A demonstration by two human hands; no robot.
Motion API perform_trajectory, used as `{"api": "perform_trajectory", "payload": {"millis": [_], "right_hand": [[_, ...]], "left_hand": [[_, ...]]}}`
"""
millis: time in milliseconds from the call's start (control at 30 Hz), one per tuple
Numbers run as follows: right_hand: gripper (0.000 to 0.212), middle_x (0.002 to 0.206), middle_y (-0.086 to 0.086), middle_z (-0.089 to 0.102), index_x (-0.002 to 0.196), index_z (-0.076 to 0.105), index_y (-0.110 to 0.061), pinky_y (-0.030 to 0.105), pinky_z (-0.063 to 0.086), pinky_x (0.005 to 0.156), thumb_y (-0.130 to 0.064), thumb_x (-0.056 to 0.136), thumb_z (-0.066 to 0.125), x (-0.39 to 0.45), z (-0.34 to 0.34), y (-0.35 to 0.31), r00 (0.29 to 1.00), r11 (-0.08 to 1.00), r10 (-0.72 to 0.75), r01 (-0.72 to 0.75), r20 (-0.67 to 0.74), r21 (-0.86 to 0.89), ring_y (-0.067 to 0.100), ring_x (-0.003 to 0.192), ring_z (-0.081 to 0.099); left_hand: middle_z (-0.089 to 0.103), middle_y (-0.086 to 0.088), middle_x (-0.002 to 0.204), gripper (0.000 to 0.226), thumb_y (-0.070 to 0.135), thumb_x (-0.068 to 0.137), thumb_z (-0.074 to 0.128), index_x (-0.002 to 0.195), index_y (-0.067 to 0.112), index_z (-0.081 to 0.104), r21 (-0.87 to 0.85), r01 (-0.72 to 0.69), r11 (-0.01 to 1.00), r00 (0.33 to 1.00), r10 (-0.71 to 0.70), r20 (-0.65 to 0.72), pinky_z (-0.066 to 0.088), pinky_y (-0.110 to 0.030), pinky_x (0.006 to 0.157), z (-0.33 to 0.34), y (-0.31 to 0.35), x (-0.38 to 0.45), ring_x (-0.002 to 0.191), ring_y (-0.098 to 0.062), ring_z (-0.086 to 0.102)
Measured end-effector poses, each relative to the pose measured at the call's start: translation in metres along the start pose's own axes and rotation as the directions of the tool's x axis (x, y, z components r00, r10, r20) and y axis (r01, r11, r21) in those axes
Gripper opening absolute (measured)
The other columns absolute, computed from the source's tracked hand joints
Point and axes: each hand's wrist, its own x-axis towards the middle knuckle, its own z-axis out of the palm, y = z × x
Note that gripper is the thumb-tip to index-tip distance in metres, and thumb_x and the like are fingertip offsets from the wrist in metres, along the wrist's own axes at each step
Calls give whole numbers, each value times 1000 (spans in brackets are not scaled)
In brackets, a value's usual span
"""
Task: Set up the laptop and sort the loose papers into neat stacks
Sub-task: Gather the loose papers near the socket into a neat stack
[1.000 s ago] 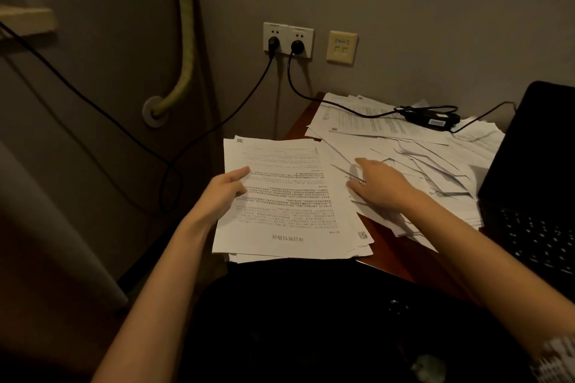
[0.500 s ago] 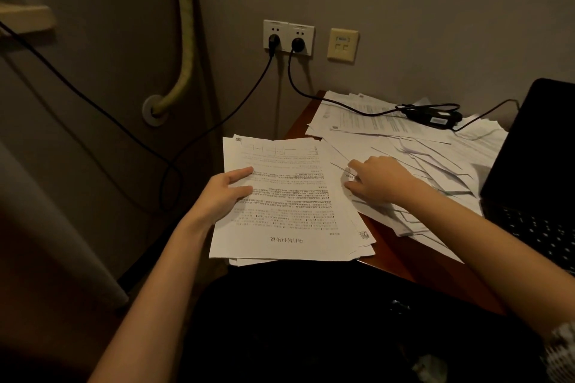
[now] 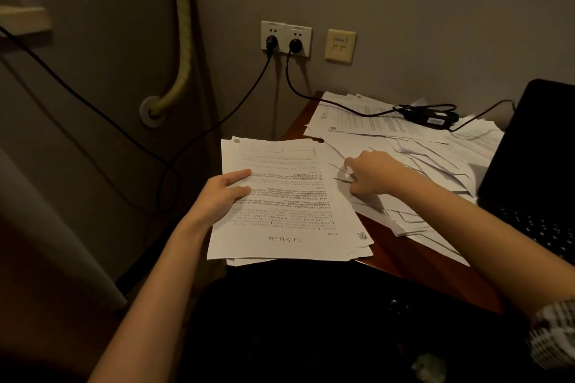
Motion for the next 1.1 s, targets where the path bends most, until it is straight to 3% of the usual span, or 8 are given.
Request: {"api": "perform_trajectory", "payload": {"millis": [200, 433, 600, 733, 867, 967, 1033, 1100], "right_hand": [[28, 105, 10, 61, 112, 56, -8, 30, 41, 65, -28, 95, 45, 3, 13, -14, 977, 977, 205, -200, -63, 77, 26, 89, 60], [23, 105, 10, 63, 109, 59, -7, 29, 43, 67, -3, 86, 60, -9, 15, -1, 923, 927, 376, -376, -81, 16, 26, 95, 63], [17, 95, 15, 64, 103, 63, -5, 34, 43, 66, -4, 90, 52, -17, -7, 21, 846, 892, 452, -426, -284, 151, 31, 87, 62], [22, 92, 22, 65, 102, 65, -3, 35, 43, 64, 2, 86, 51, -31, -38, 30, 721, 871, 481, -331, -499, 362, 40, 83, 60], [24, 84, 22, 65, 94, 69, -3, 32, 39, 62, 5, 85, 48, -50, -74, 15, 587, 853, 446, -51, -675, 519, 35, 75, 58], [14, 69, 18, 53, 75, 58, -5, 30, 31, 57, 5, 83, 53, -53, -94, 13, 562, 647, 584, 113, -586, 754, 21, 69, 49], [8, 82, 14, 62, 93, 65, -2, 32, 46, 68, -2, 87, 59, -50, -102, 11, 602, 318, 704, 207, -377, 925, 22, 81, 59], [25, 98, 7, 62, 114, 61, 1, 33, 49, 77, -3, 89, 60, -48, -101, 5, 656, 5, 735, 248, -171, 969, 24, 93, 61]], "left_hand": [[56, -3, 122, 46, 1, 92, 56, 136, 14, 51, 18, -20, 1000, 1000, 20, -9, 55, -21, 68, 2, 1, -3, 98, -17, 64], [54, 0, 123, 46, 1, 92, 55, 136, 14, 51, 33, -40, 999, 999, 41, -13, 55, -16, 64, 3, 1, -3, 98, -15, 62], [54, -2, 128, 47, 1, 92, 56, 137, 13, 50, 39, -50, 998, 999, 49, 3, 55, -18, 70, 2, -1, 0, 104, -17, 62], [53, -3, 132, 47, 2, 93, 55, 137, 15, 49, 38, -36, 999, 999, 35, 31, 55, -27, 80, 0, -3, 2, 108, -19, 61], [60, -1, 123, 36, 13, 96, 53, 132, 12, 54, 23, -62, 998, 998, 62, 17, 51, -22, 80, 1, -2, 1, 103, -15, 62], [70, -6, 108, 29, 29, 97, 52, 112, 10, 67, -124, -12, 992, 999, 16, 32, 52, -33, 87, 1, 0, 0, 99, -24, 67], [68, -10, 106, 40, 40, 99, 41, 114, 11, 64, -147, 20, 989, 999, -15, 33, 50, -37, 88, 0, 3, -2, 98, -27, 66], [65, -15, 111, 51, 47, 100, 29, 120, 11, 61, -198, 21, 980, 999, -15, 33, 47, -43, 94, 1, 4, -1, 102, -32, 62]]}}
